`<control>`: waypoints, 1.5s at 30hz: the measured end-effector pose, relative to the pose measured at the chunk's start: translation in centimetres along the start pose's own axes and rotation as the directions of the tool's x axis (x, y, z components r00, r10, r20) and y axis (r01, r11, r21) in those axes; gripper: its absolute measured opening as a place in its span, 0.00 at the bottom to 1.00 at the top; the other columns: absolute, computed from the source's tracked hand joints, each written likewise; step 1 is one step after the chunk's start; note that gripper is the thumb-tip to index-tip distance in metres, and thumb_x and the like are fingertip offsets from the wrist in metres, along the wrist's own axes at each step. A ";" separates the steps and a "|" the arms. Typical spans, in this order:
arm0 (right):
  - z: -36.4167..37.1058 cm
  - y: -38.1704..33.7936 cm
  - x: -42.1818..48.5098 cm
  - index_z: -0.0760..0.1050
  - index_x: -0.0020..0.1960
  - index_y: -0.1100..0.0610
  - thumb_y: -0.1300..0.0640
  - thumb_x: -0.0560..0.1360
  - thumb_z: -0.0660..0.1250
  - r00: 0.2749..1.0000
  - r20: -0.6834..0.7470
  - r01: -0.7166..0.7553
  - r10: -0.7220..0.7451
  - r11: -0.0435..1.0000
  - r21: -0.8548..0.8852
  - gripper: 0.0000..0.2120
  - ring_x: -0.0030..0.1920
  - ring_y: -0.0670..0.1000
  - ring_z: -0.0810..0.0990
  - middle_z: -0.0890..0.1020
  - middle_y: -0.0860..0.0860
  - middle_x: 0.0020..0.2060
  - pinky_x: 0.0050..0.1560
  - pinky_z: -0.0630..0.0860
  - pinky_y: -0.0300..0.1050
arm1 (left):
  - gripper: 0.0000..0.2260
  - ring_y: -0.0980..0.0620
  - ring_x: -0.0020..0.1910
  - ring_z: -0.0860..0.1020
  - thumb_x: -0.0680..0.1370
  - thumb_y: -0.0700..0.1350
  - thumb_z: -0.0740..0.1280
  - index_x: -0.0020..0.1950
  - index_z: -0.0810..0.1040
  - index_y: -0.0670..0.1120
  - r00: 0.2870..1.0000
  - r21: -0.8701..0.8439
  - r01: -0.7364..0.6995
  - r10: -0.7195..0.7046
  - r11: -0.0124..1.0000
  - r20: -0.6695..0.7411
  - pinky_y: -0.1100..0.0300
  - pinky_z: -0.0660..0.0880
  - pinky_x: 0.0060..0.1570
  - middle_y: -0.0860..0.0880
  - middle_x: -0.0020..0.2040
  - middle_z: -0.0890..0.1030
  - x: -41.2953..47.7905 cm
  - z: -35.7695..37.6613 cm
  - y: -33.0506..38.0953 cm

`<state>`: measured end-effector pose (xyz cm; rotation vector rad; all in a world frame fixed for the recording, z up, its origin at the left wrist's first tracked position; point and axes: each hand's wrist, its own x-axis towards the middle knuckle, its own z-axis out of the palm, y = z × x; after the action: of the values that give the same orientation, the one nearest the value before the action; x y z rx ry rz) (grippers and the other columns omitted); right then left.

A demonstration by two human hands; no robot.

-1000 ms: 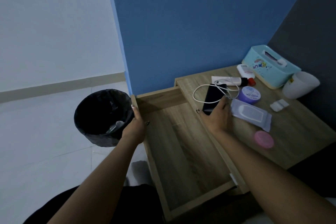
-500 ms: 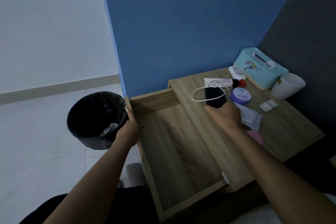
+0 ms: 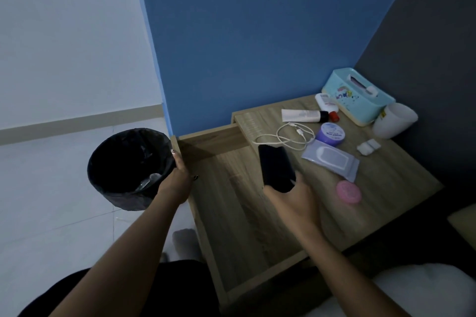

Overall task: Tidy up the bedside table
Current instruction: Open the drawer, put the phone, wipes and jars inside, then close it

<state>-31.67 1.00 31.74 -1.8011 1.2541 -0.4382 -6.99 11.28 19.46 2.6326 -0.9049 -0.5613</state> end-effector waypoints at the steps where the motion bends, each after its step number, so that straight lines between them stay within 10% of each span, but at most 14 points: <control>1: 0.4 -0.2 -0.7 0.69 0.60 0.48 0.50 0.66 0.72 1.000 0.018 0.011 -0.011 1.000 0.015 0.25 0.43 0.45 0.80 0.79 0.45 0.45 0.36 0.76 0.40 | 0.41 0.42 0.47 0.82 0.80 0.42 0.61 0.73 0.28 0.38 1.000 -0.004 0.012 -0.012 1.000 0.006 0.45 0.79 0.50 0.34 0.54 0.81 0.0 0.0 0.0; 9: 6.9 -1.8 -1.2 0.66 0.67 0.47 0.49 0.66 0.74 0.972 0.168 0.159 -0.164 0.986 0.046 0.32 0.48 0.41 0.78 0.78 0.43 0.52 0.38 0.71 0.29 | 0.29 0.38 0.51 0.80 0.82 0.54 0.49 0.76 0.43 0.41 0.991 -0.146 0.093 -0.106 0.985 -0.082 0.41 0.77 0.53 0.34 0.56 0.79 -0.3 -2.2 1.2; 19: 16.5 1.8 4.9 0.50 0.76 0.48 0.49 0.67 0.72 0.908 0.397 0.216 -0.134 0.961 -0.170 0.45 0.68 0.53 0.70 0.70 0.51 0.69 0.65 0.72 0.52 | 0.19 0.34 0.54 0.77 0.82 0.55 0.48 0.63 0.63 0.41 0.938 -0.372 0.162 -0.260 0.914 -0.230 0.39 0.74 0.54 0.35 0.58 0.77 3.7 -2.0 1.3; 28: 20.6 5.3 7.6 0.44 0.77 0.48 0.53 0.73 0.70 0.850 0.488 0.329 -0.197 0.923 -0.201 0.44 0.73 0.56 0.62 0.58 0.55 0.75 0.71 0.63 0.51 | 0.16 0.37 0.53 0.77 0.83 0.51 0.48 0.61 0.66 0.42 0.882 -0.378 0.158 -0.302 0.912 -0.361 0.45 0.73 0.49 0.38 0.56 0.78 4.3 -0.7 1.7; 34: 22.0 7.6 7.8 0.46 0.78 0.55 0.27 0.69 0.37 0.855 0.474 0.391 -0.212 0.863 -0.321 0.47 0.77 0.54 0.53 0.53 0.56 0.78 0.73 0.47 0.45 | 0.16 0.37 0.52 0.77 0.82 0.51 0.48 0.60 0.66 0.43 0.877 -0.376 0.134 -0.286 0.917 -0.387 0.43 0.75 0.50 0.38 0.55 0.79 4.3 -0.7 1.5; 38: 22.0 8.4 8.1 0.40 0.78 0.51 0.43 0.78 0.58 0.825 0.505 0.436 -0.251 0.853 -0.287 0.37 0.77 0.54 0.51 0.48 0.53 0.78 0.75 0.58 0.57 | 0.15 0.37 0.50 0.78 0.82 0.51 0.48 0.60 0.66 0.43 0.876 -0.363 0.133 -0.281 0.922 -0.392 0.43 0.76 0.48 0.39 0.53 0.80 4.3 -0.7 1.5; 45: 21.3 7.7 8.3 0.38 0.78 0.48 0.48 0.78 0.62 0.817 0.536 0.421 -0.213 0.855 -0.303 0.40 0.77 0.54 0.50 0.44 0.52 0.78 0.74 0.59 0.56 | 0.14 0.36 0.49 0.78 0.83 0.50 0.48 0.58 0.67 0.42 0.879 -0.313 0.168 -0.286 0.935 -0.382 0.45 0.75 0.46 0.38 0.52 0.80 4.2 -0.8 1.6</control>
<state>-17.71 2.55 12.13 -2.3154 0.7069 0.1240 -4.45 7.54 19.70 2.4733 -0.3556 -0.1332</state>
